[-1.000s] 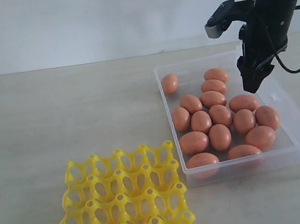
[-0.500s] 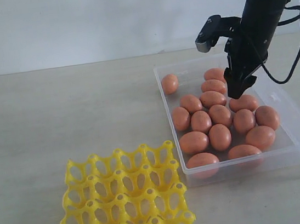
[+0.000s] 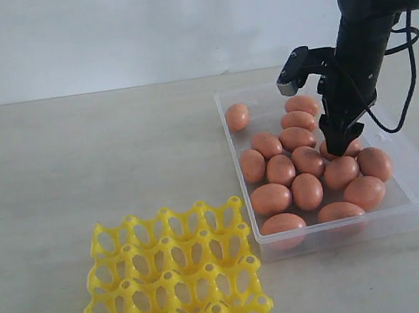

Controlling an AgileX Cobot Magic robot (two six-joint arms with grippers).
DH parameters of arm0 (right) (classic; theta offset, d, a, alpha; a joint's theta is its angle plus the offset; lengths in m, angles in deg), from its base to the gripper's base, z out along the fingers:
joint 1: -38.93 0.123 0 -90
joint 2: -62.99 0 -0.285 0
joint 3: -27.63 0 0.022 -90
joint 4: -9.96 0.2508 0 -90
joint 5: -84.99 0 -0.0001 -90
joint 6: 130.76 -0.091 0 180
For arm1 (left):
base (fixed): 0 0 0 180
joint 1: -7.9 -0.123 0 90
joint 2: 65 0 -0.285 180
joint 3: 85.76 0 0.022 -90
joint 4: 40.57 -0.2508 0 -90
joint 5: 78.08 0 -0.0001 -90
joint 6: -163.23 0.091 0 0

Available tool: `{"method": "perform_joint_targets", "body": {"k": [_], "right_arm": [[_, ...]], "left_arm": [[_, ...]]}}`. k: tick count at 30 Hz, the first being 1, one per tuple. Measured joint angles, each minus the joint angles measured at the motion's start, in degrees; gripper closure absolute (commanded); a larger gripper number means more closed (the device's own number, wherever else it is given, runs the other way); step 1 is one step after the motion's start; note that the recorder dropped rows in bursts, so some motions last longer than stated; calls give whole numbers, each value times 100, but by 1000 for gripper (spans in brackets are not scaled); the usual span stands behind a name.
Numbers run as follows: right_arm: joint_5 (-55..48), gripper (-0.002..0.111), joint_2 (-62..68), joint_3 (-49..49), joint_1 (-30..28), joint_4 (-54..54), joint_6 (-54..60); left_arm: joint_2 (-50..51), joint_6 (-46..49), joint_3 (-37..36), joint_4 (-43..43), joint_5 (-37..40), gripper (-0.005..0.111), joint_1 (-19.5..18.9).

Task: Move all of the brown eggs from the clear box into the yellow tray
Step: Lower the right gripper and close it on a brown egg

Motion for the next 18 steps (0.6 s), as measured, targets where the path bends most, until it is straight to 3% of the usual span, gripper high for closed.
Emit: {"method": "perform_joint_targets", "body": {"k": [18], "right_arm": [[-23, 49, 210, 0, 0, -22, -72]], "left_arm": [[0, 0, 0, 0, 0, 103, 0]]}}
